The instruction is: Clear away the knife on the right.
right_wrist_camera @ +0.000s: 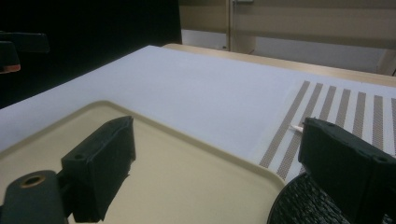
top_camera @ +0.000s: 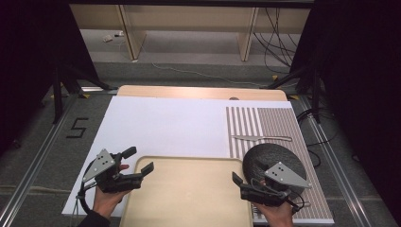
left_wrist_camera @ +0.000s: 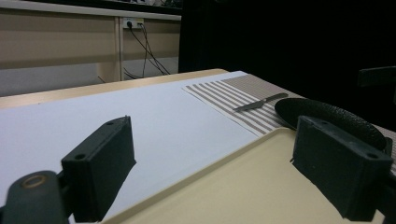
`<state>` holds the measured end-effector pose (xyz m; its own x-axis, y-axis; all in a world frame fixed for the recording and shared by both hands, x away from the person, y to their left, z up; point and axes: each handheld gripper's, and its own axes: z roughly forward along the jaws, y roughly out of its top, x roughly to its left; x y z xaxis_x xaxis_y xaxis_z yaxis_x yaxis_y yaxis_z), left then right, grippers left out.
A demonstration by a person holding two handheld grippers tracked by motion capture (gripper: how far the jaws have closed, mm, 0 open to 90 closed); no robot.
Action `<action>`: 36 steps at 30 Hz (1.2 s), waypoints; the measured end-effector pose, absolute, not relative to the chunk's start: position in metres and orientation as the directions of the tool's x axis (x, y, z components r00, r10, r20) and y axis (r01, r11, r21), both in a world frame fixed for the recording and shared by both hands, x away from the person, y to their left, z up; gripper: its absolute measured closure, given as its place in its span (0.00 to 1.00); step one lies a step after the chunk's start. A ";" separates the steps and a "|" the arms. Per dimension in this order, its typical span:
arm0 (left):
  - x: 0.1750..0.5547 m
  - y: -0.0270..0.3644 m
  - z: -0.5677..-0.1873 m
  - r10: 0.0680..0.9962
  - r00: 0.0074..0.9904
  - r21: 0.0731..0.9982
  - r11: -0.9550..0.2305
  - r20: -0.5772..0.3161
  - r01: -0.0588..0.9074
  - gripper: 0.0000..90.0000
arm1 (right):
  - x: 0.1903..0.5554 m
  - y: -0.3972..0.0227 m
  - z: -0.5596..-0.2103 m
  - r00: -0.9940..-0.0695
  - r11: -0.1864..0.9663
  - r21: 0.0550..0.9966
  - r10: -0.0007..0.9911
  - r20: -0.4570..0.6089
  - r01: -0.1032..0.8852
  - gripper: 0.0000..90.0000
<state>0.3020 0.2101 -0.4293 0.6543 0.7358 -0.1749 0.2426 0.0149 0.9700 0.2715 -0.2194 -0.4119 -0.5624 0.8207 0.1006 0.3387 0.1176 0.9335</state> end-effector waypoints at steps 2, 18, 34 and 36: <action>0.302 0.210 -0.429 0.734 0.656 0.970 0.016 -0.176 0.242 0.14 | 0.271 -0.220 -0.412 -0.561 0.118 0.931 0.822 0.103 0.344 0.13; 0.303 0.210 -0.430 0.730 0.660 0.969 0.010 -0.177 0.249 0.14 | 0.274 -0.230 -0.407 -0.542 0.097 0.936 0.833 0.109 0.338 0.13; 0.304 0.209 -0.432 0.731 0.658 0.966 0.008 -0.183 0.259 0.14 | 0.296 -0.261 -0.398 -0.503 0.118 0.912 0.858 0.106 0.393 0.13; 0.304 0.209 -0.432 0.730 0.658 0.965 0.008 -0.184 0.261 0.14 | 0.300 -0.264 -0.399 -0.505 0.123 0.915 0.857 0.098 0.385 0.13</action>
<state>0.3044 0.2089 -0.4321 0.6581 0.7300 -0.1844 0.2613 0.0083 0.9652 0.3000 -0.2638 -0.3985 -0.5055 0.8573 0.0979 0.3852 0.1227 0.9146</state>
